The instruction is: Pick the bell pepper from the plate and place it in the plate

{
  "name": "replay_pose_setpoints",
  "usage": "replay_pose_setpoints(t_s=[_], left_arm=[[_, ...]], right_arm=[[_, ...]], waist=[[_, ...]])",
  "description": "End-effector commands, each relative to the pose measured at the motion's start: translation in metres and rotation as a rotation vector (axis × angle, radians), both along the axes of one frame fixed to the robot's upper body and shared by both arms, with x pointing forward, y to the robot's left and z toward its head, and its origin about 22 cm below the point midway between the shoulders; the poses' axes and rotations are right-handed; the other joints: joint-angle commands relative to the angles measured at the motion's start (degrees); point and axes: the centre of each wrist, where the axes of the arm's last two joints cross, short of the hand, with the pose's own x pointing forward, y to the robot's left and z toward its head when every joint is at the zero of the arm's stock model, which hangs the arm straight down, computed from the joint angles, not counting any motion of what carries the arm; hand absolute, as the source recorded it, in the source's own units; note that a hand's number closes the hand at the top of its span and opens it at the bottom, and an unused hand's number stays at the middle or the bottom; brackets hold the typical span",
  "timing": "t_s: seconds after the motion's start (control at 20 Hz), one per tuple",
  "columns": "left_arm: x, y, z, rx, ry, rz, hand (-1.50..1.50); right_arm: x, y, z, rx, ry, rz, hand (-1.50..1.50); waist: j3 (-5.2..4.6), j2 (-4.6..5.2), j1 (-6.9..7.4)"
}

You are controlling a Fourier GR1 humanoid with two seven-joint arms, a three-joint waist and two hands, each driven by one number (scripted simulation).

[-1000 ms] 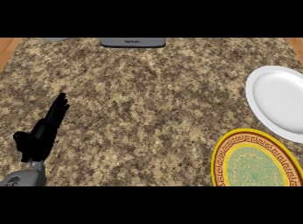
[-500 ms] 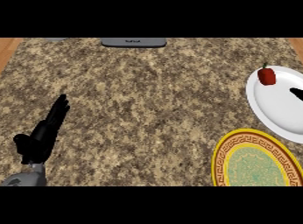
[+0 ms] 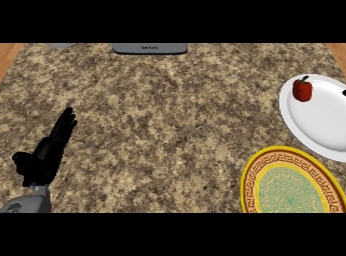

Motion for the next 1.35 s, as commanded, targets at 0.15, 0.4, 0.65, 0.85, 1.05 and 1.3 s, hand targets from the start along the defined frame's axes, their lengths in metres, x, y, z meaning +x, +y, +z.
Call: replay_pose_setpoints(t_s=[0.15,0.4,0.65,0.85,1.05,1.3], left_arm=[[0.002,0.013,0.011,-0.007,-0.005,0.002,0.0],[-0.012,0.006,-0.007,-0.014,-0.013,0.01,0.0],[-0.011,0.002,0.012,0.004,-0.009,-0.008,0.0],[0.013,-0.001,0.001,-0.001,-0.012,-0.009,0.0],[0.003,-0.011,0.007,-0.002,0.0,-0.021,0.0],[0.009,-0.006,0.011,0.011,0.003,0.001,0.0]], right_arm=[[-0.055,-0.063,-0.007,0.22,-0.226,-0.019,-1.5],[-0.131,-0.111,-0.018,0.212,-0.225,0.012,-1.5],[-0.188,-0.143,-0.029,0.177,-0.233,0.052,-1.5],[-0.203,-0.145,-0.039,0.163,-0.202,0.124,-1.5],[-0.19,-0.127,-0.066,0.127,-0.156,0.091,-1.5],[-0.23,-0.149,-0.051,0.095,-0.189,0.102,-1.5]], waist=[[0.07,-0.03,-0.38],[-0.02,-0.18,-0.91],[0.18,0.05,0.17],[0.1,0.18,-0.16],[0.23,0.26,0.8],[0.25,0.22,0.15]])
